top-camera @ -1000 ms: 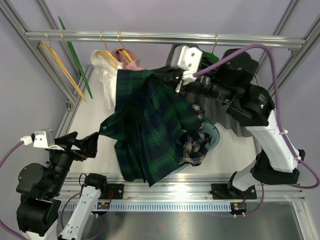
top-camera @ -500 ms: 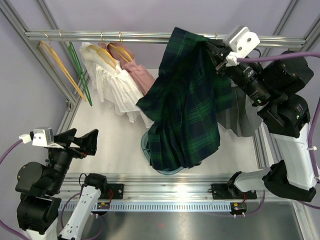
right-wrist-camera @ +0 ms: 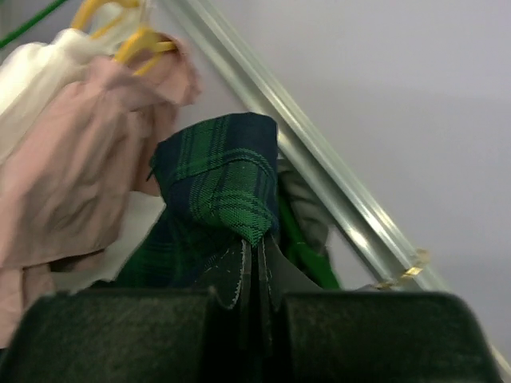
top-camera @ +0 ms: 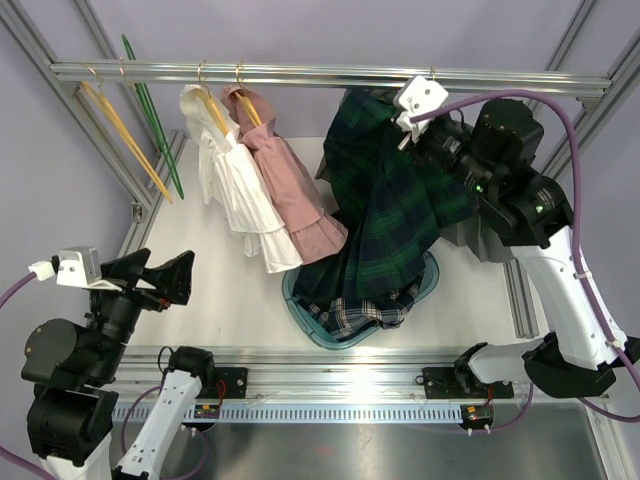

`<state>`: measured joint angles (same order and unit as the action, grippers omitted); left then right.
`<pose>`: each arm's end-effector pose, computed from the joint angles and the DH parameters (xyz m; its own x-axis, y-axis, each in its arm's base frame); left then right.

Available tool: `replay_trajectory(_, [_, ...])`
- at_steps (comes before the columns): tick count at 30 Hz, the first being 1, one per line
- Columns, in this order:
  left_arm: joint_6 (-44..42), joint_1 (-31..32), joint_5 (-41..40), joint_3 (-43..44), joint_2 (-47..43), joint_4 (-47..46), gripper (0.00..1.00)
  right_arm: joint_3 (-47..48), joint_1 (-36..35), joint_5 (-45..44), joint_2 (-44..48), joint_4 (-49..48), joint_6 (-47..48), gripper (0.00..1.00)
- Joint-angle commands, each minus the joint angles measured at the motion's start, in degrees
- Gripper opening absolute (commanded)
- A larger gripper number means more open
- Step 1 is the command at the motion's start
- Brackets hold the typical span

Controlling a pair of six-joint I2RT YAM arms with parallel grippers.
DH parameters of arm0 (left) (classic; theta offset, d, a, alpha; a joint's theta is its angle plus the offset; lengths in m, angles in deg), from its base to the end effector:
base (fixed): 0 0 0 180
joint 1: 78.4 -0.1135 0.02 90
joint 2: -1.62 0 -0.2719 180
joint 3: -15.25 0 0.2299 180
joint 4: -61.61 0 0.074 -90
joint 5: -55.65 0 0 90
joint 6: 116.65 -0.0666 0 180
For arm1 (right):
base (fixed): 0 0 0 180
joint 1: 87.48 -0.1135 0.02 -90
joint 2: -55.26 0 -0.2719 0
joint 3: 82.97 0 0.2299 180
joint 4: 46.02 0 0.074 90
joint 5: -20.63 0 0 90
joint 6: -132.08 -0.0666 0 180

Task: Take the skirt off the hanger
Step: Place the skirt into the basket

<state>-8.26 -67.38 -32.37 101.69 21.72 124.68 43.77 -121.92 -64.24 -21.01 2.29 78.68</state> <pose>-0.0031 -0.0017 0.4255 -0.0178 -0.3177 -0.9480 0.2311 0.9212 -0.3131 0.1962 0.1418 0.5602 0.4047 -0.4425 -0.8002 -0.4928 0.6316 -0.5985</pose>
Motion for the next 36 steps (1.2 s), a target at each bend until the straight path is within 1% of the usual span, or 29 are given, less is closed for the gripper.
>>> replay_trajectory(1, [-0.6,0.1,0.3,1.6,0.1,-1.3,0.99,-3.3,0.1,14.3,5.1,-0.9,-4.2,0.00])
replay_trajectory(3, [-0.6,0.2,0.2,1.4,0.0,-1.4,0.99,-7.4,0.1,18.2,6.4,-2.2,-6.7,0.00])
replay_trajectory(4, [-0.5,0.2,0.2,1.3,-0.1,-1.4,0.99,-8.8,0.1,21.6,7.7,-2.7,-9.2,0.00])
replay_trajectory(8, [-0.5,0.2,0.0,0.9,0.0,-1.5,0.99,-14.6,0.1,27.4,10.1,-5.5,-16.5,0.00])
replay_trajectory(9, [-0.5,0.2,0.0,0.8,0.1,-1.6,0.99,-17.5,0.1,28.4,11.2,-7.1,-19.2,0.00])
replay_trajectory(12, [-0.6,0.1,-0.1,0.3,-0.1,-1.7,0.99,-24.3,0.1,33.3,14.2,-10.8,-22.9,0.00])
replay_trajectory(14, [-0.5,0.2,-0.2,0.0,-0.1,-1.9,0.99,-28.5,0.1,35.0,15.4,-11.7,-23.9,0.00])
replay_trajectory(16, [-0.4,0.2,-0.2,-0.3,-0.1,-2.1,0.99,-30.7,0.1,37.9,16.1,-11.0,-23.2,0.00])
replay_trajectory(20, [-0.4,0.2,0.0,-1.0,0.2,-3.0,0.99,-35.8,-0.1,46.1,15.3,-7.8,-19.9,0.00])
replay_trajectory(21, [-0.4,0.1,0.2,-1.0,0.4,-3.1,0.99,-36.5,-0.5,48.5,15.0,-6.4,-16.9,0.00])
replay_trajectory(23, [-0.5,0.1,0.5,-0.9,0.8,-3.5,0.99,-38.6,-4.7,46.5,14.0,-2.2,-13.0,0.00])
replay_trajectory(24, [-0.5,0.1,0.5,-0.9,1.0,-3.5,0.99,-39.8,-6.9,43.0,13.8,-0.9,-8.1,0.00])
replay_trajectory(25, [-0.5,0.1,0.5,-0.9,0.9,-3.6,0.99,-41.2,-9.9,41.6,13.8,-0.2,-6.0,0.00])
replay_trajectory(26, [-0.6,0.1,0.5,-0.9,1.0,-3.6,0.99,-45.0,-11.3,40.6,14.5,-0.8,-4.8,0.00])
replay_trajectory(30, [-0.5,0.2,0.3,-0.8,0.6,-3.2,0.99,-50.6,-16.1,36.8,14.1,1.8,2.6,0.00])
replay_trajectory(32, [-0.1,0.1,0.3,-1.3,0.3,-3.3,0.99,-53.1,-18.1,35.8,12.8,2.5,5.0,0.00])
replay_trajectory(35, [0.7,0.1,0.8,-2.2,0.0,-3.9,0.99,-55.7,-18.7,33.7,9.7,0.5,5.1,0.00])
replay_trajectory(36, [0.9,0.1,1.0,-2.4,-0.1,-4.1,0.99,-56.1,-18.7,32.8,8.3,-0.3,3.8,0.00])
